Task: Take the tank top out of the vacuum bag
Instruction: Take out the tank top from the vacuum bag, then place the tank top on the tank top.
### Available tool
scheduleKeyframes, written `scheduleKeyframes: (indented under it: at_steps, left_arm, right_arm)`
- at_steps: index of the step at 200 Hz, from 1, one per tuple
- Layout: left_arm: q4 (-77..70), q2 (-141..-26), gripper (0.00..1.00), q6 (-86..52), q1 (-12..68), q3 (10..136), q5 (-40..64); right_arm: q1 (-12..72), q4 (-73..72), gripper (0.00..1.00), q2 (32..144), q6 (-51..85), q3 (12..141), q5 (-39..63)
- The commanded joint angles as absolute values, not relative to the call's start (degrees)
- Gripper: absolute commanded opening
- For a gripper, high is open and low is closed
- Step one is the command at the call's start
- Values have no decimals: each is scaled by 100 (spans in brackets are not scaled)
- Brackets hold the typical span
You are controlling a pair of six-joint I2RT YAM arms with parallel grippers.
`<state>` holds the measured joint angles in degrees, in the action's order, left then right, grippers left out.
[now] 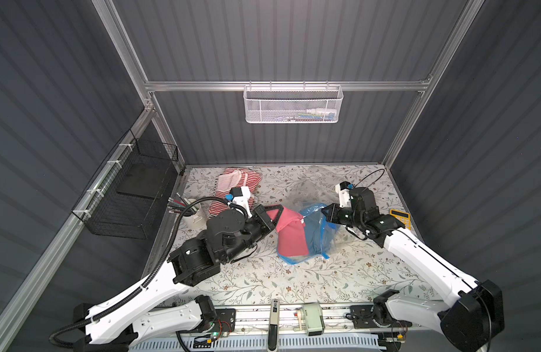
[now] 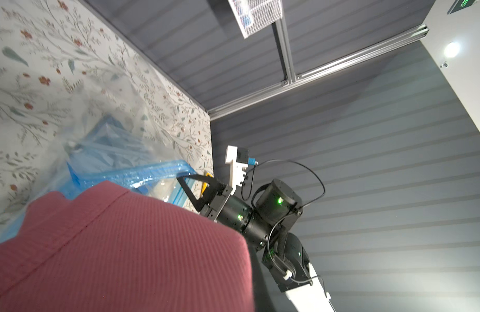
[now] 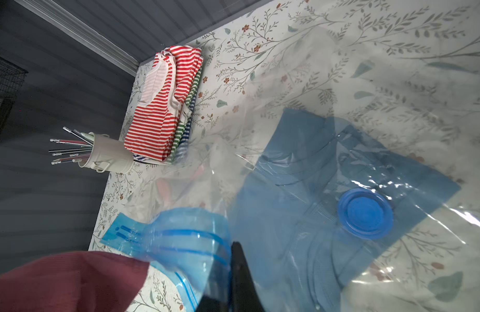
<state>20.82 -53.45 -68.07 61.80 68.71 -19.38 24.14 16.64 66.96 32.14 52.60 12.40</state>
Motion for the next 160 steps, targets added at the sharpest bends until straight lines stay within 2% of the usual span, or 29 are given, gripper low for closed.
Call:
scheduleKeyframes:
  at_steps: [1, 28, 86, 127, 160]
  left_arm:
    - [2787, -5388, 0, -5898, 6187, 7402, -2719]
    - [3023, -5544, 0, -5397, 6179, 7812, -3091]
    - [3108, -5952, 0, -4737, 6064, 8390, -3138]
    - [3419, -6517, 0, -4109, 4858, 9427, -2325]
    - [3691, -7198, 0, -3516, 4400, 10487, -2150]
  right_arm:
    - [2388, 1746, 0, 6536, 3241, 5212, 1117]
    - [2391, 1743, 0, 6548, 3239, 5178, 1160]
    - [2391, 1708, 0, 6674, 3143, 5221, 1160]
    - [2386, 1626, 0, 6654, 3194, 5194, 1225]
    - [2387, 1626, 0, 6670, 3167, 5246, 1266]
